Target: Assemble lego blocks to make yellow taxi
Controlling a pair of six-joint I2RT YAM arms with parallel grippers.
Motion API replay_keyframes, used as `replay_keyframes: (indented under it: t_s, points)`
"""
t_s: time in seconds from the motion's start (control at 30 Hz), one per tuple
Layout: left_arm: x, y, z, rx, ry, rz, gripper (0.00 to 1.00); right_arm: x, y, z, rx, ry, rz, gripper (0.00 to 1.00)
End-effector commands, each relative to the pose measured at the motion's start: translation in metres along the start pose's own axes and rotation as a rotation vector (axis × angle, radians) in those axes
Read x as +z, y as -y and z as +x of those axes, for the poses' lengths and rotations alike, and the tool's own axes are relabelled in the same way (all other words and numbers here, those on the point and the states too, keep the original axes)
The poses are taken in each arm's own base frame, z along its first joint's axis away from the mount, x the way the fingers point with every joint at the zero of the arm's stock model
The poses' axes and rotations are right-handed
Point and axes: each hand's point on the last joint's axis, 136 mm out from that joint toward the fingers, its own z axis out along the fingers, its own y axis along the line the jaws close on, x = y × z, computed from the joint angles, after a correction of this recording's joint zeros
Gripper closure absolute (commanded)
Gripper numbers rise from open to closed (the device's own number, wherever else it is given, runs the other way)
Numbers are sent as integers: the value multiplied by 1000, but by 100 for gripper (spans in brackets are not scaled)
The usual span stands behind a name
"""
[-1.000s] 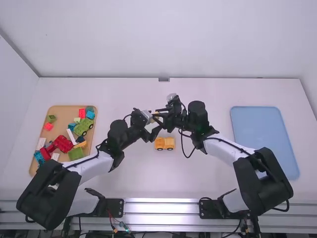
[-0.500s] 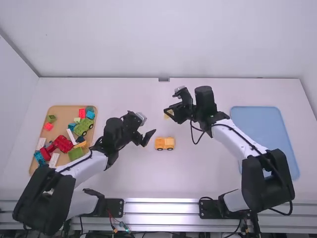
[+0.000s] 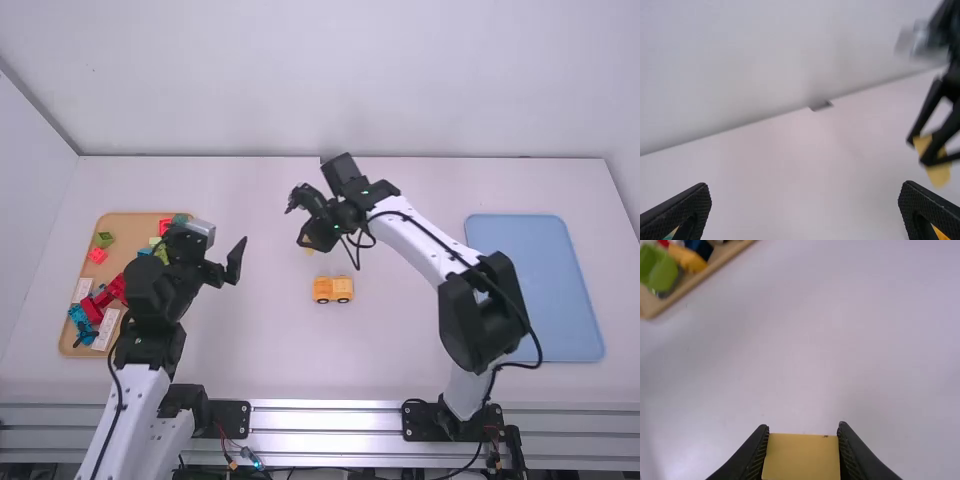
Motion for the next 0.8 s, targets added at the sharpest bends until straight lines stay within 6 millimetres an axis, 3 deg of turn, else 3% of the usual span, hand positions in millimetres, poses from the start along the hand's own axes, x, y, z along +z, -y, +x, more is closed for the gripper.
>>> replay_keyframes:
  t_s: [0.0, 0.03, 0.1, 0.27, 0.53, 0.77]
  points:
    - [-30, -38, -21, -58, 76, -224, 1, 22, -9, -10, -158, -79, 19, 87]
    - [-46, -52, -25, -81, 101, -319, 1, 35, -15, -6, -193, -141, 16, 87]
    - [-60, -58, -29, -87, 124, -377, 1, 46, -19, -2, -219, -195, 15, 88]
    - [-90, -52, -39, -70, 192, -408, 1, 86, -38, 24, -355, -441, -7, 89]
    - [-94, -54, -34, -67, 175, -428, 1, 119, -47, 53, -492, -655, 58, 85]
    - [-86, -54, -28, -63, 197, -420, 1, 131, -46, 59, -503, -676, 68, 81]
